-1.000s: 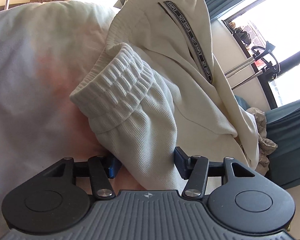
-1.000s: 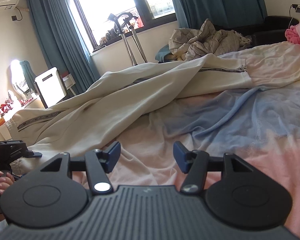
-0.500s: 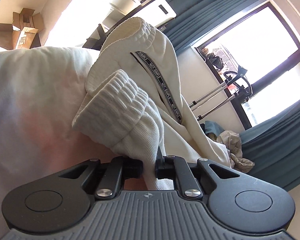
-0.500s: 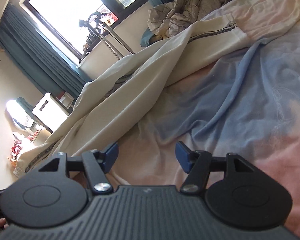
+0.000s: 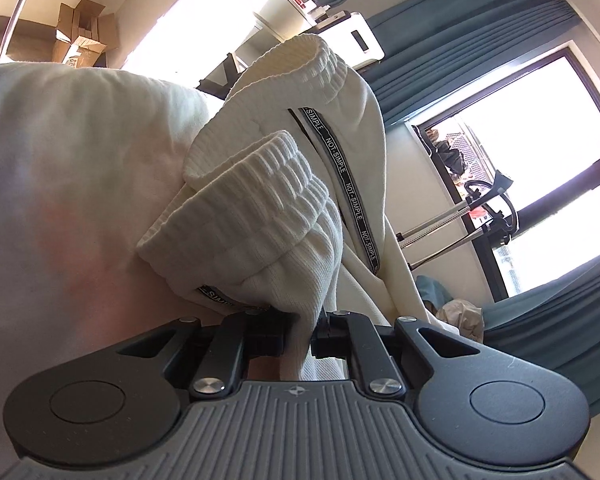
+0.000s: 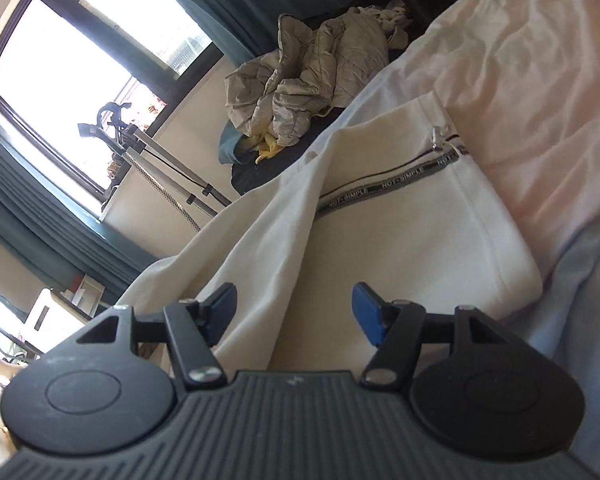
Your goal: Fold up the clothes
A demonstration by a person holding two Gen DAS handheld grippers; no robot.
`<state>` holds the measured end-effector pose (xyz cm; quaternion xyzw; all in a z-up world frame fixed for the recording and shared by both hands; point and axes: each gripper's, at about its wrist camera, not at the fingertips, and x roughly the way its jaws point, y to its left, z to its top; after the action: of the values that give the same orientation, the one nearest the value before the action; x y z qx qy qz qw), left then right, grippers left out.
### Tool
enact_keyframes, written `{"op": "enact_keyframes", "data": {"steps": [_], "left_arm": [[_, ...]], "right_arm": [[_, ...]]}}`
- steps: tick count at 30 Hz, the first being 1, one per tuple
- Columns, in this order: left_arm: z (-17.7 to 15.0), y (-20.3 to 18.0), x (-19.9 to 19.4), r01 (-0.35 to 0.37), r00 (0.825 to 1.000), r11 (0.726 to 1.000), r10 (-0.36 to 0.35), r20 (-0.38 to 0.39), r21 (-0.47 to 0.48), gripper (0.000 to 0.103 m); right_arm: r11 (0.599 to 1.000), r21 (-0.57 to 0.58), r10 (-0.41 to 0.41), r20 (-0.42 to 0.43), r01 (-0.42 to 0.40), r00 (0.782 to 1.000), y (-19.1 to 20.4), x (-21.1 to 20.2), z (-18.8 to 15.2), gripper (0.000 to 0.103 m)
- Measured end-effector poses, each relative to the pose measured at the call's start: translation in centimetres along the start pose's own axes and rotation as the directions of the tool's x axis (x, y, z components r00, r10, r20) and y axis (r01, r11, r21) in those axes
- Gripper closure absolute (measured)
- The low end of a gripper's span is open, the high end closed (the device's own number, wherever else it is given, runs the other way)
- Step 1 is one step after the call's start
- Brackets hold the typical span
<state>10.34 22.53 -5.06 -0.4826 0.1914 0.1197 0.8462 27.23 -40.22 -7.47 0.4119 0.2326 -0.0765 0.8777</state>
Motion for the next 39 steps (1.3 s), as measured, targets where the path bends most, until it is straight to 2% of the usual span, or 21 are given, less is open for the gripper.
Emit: {"op": "enact_keyframes", "data": {"steps": [4, 6, 7, 8, 9, 10, 12, 14, 20, 23, 25, 27, 30, 32, 35, 37, 39], "left_arm": [[-0.3, -0.2, 0.9, 0.004, 0.999, 0.999, -0.007, 0.053, 0.051, 0.09], [-0.3, -0.1, 1.3, 0.012, 0.998, 0.998, -0.017, 0.066, 0.061, 0.09], [-0.3, 0.0, 1.5, 0.02, 0.997, 0.998, -0.024, 0.071, 0.062, 0.09], [-0.4, 0.0, 1.8, 0.037, 0.996, 0.997, -0.042, 0.08, 0.064, 0.09], [-0.5, -0.1, 2.1, 0.053, 0.994, 0.996, -0.06, 0.094, 0.072, 0.09], [-0.6, 0.0, 2.1, 0.055, 0.993, 0.995, -0.063, 0.103, 0.08, 0.09], [-0.5, -0.5, 2.1, 0.058, 0.993, 0.996, -0.065, 0.099, 0.07, 0.091], [-0.1, -0.7, 1.3, 0.091, 0.99, 0.994, -0.096, 0.102, 0.056, 0.092], [1.7, -0.6, -3.2, 0.171, 0.972, 0.985, -0.172, 0.162, 0.019, 0.093], [3.1, 0.2, -5.3, 0.196, 0.966, 0.98, -0.19, 0.176, -0.018, 0.093], [4.0, 0.7, -6.3, 0.197, 0.968, 0.98, -0.189, 0.164, -0.037, 0.093], [4.7, 1.0, -6.6, 0.175, 0.976, 0.984, -0.17, 0.136, -0.032, 0.093], [5.3, 1.7, -6.5, 0.13, 0.988, 0.991, -0.128, 0.087, -0.02, 0.093], [5.4, 2.3, -6.2, 0.098, 0.994, 0.995, -0.097, 0.059, -0.021, 0.093], [5.4, 2.8, -5.9, 0.07, 0.997, 0.997, -0.069, 0.047, -0.018, 0.093], [5.5, 3.0, -5.9, 0.061, 0.997, 0.998, -0.06, 0.044, -0.018, 0.093], [5.5, 3.2, -5.8, 0.043, 0.998, 0.999, -0.042, 0.037, -0.012, 0.093]], "right_arm": [[0.998, -0.019, -0.057, 0.014, 0.057, 0.998, 1.2, 5.5, 2.6, 0.041], [0.995, -0.033, -0.096, 0.022, 0.096, 0.995, 1.7, 7.5, 3.2, 0.058], [0.993, -0.042, -0.11, 0.019, 0.111, 0.994, 2.0, 8.0, 3.3, 0.076], [0.991, -0.055, -0.125, 0.017, 0.126, 0.992, 2.3, 8.4, 3.3, 0.083], [0.986, -0.089, -0.14, 0.02, 0.141, 0.99, 2.7, 8.5, 3.3, 0.086], [0.979, -0.137, -0.148, 0.028, 0.15, 0.989, 3.3, 8.1, 3.2, 0.099], [0.964, -0.216, -0.143, 0.066, 0.154, 0.987, 4.6, 6.5, 3.0, 0.099], [0.954, -0.256, -0.137, 0.102, 0.159, 0.985, 5.5, 4.0, 3.3, 0.1], [0.963, -0.248, -0.057, 0.201, 0.107, 0.978, 7.0, -7.6, 3.6, 0.1], [0.963, -0.263, 0.0, 0.248, 0.068, 0.969, 7.4, -14.2, 2.2, 0.1], [0.966, -0.256, 0.032, 0.258, 0.037, 0.966, 7.1, -18.3, 0.7, 0.1], [0.977, -0.211, 0.04, 0.234, 0.011, 0.971, 5.7, -21.4, -1.2, 0.099], [0.997, -0.073, 0.034, 0.137, -0.024, 0.99, 1.9, -24.1, -4.4, 0.099], [0.999, -0.044, 0.001, 0.066, 0.002, 0.998, 0.1, -24.5, -6.3, 0.099], [0.991, -0.094, -0.098, -0.022, 0.095, 0.995, -1.0, -24.2, -8.9, 0.099], [0.994, -0.042, -0.103, -0.06, 0.1, 0.993, -2.0, -24.0, -9.1, 0.094], [0.996, 0.013, -0.087, -0.052, 0.087, 0.995, -3.2, -24.1, -8.9, 0.093]]}}
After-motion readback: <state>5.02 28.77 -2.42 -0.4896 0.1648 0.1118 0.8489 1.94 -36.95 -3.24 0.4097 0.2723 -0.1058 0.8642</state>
